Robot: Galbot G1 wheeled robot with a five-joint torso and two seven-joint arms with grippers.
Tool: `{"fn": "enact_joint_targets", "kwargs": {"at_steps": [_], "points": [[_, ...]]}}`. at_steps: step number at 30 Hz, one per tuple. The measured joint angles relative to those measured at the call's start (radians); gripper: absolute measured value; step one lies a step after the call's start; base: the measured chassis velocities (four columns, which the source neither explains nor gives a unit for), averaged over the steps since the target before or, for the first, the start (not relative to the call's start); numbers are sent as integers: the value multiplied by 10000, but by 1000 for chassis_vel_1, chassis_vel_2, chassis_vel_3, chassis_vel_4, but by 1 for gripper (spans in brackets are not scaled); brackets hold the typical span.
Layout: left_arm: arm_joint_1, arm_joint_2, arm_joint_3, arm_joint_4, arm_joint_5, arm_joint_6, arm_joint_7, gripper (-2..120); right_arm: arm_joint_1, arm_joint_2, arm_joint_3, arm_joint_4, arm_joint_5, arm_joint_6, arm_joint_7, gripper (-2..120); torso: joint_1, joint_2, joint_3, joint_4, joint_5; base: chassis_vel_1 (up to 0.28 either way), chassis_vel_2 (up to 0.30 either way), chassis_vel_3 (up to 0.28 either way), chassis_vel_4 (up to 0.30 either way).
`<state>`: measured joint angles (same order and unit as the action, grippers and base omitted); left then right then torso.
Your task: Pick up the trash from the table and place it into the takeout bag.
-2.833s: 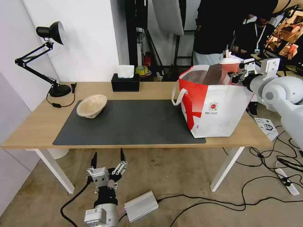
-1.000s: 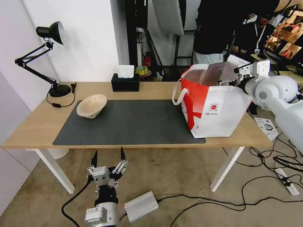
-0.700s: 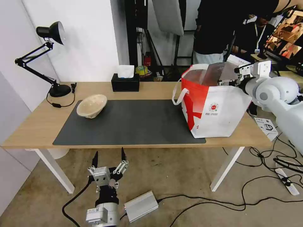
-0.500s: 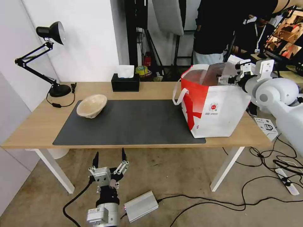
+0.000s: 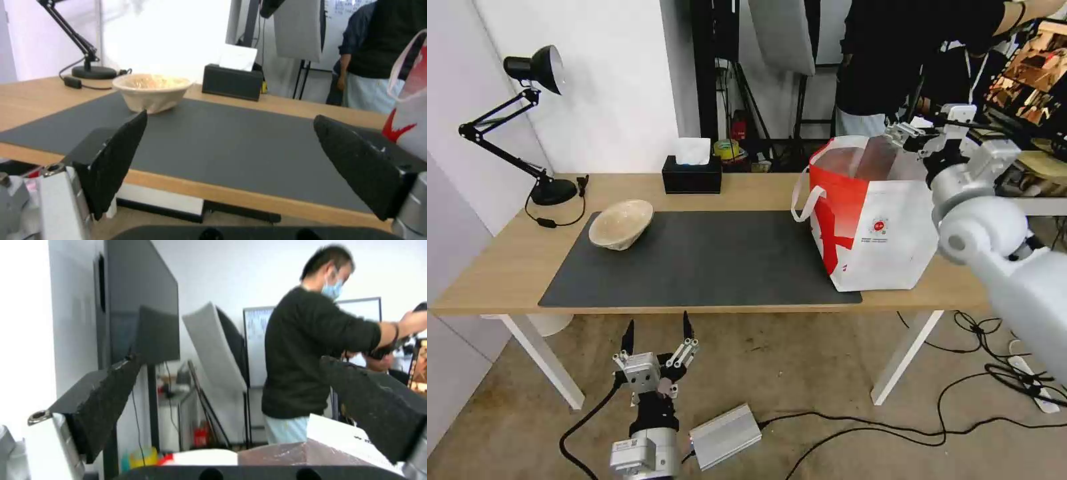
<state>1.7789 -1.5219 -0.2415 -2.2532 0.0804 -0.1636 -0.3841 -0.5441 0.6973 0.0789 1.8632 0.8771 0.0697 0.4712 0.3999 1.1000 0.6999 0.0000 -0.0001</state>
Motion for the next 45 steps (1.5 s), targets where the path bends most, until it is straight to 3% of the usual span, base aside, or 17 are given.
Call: {"fn": "enact_joint_targets", "kwargs": {"at_steps": [8, 19, 32, 45], "points": [[-6, -10, -32, -55, 19, -3, -28, 100, -2796, 406, 1192, 1549, -1395, 1222, 289, 100, 0, 0, 0, -1, 1, 0, 0, 0, 0], [10, 93, -47, -24, -7, -30, -26, 100, -5916, 700, 2454, 2916, -2649, 1481, 297, 100, -1, 0, -1, -2, 1, 0, 0, 0, 0], [196, 64, 20, -41, 187, -154, -4, 100, -8229, 1551, 2490, 3158, -4530, 2354, 398, 100, -1, 1, 0, 0, 0, 0, 0, 0, 0], [162, 17, 20, 71, 230, -264, 14, 100, -9383, 2278, 2115, 2633, -5967, 2908, 539, 100, 0, 0, 0, 0, 1, 0, 0, 0, 0]]}}
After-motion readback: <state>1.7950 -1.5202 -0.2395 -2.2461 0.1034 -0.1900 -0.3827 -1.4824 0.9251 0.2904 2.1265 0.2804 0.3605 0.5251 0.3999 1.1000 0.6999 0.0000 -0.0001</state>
